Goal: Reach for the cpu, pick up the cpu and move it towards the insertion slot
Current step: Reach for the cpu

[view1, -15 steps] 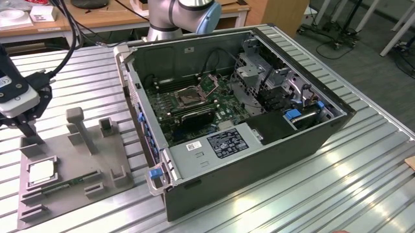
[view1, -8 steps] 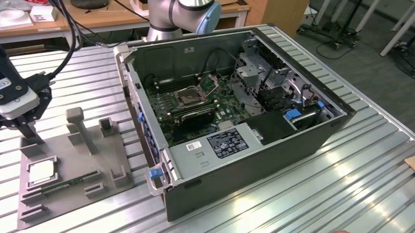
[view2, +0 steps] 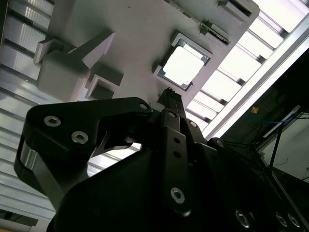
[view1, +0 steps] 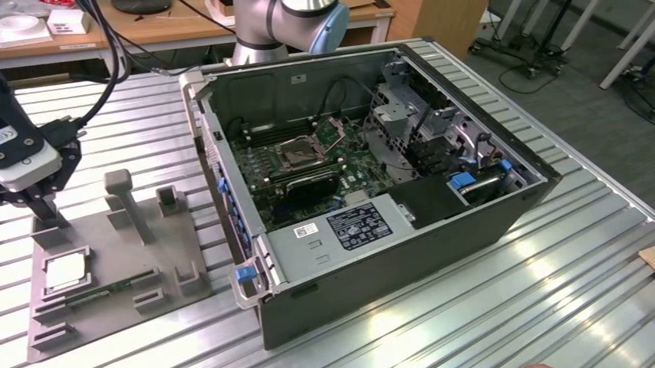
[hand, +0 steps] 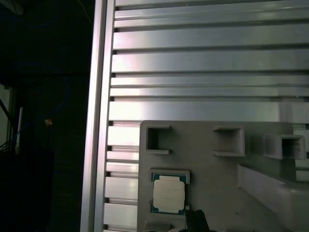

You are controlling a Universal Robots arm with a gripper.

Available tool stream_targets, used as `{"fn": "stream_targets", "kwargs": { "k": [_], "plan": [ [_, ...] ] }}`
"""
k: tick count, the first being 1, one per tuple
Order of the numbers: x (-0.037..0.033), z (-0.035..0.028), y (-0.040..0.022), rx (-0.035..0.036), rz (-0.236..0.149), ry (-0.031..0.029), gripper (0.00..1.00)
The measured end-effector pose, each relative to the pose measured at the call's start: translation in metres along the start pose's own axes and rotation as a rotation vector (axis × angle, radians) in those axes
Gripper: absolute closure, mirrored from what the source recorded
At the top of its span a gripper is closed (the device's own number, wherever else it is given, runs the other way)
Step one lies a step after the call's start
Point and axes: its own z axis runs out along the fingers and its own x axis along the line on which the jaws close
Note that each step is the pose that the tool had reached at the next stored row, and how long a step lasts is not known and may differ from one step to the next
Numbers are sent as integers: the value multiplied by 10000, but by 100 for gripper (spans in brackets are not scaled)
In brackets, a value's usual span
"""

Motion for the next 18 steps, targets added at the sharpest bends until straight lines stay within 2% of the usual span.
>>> {"fn": "stream_targets", "kwargs": {
  "k": [18],
  "plan": [
    [44, 82, -11, 10, 0, 1, 89]
  ]
}}
